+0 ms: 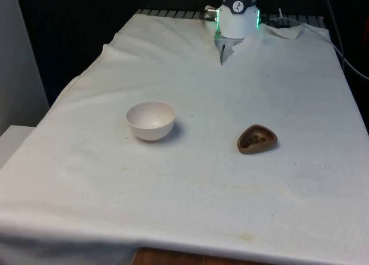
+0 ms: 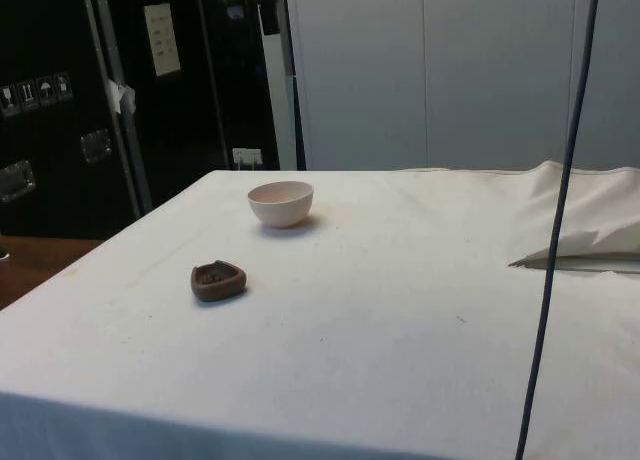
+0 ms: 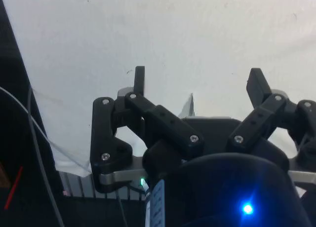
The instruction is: Pour the coffee beans from the cup into the bowl.
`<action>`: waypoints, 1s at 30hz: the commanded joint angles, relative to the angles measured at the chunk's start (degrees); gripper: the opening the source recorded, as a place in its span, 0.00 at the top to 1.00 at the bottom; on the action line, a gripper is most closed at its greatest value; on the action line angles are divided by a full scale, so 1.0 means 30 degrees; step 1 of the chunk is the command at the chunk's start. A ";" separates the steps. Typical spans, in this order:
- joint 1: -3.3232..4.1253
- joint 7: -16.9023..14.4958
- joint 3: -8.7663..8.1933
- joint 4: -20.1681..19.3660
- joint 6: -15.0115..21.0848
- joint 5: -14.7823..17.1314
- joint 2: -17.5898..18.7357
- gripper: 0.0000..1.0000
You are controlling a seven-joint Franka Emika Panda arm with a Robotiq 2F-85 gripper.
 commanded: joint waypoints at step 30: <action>-0.0038 -0.2922 0.0420 -0.2674 0.4698 0.0439 0.0057 0.00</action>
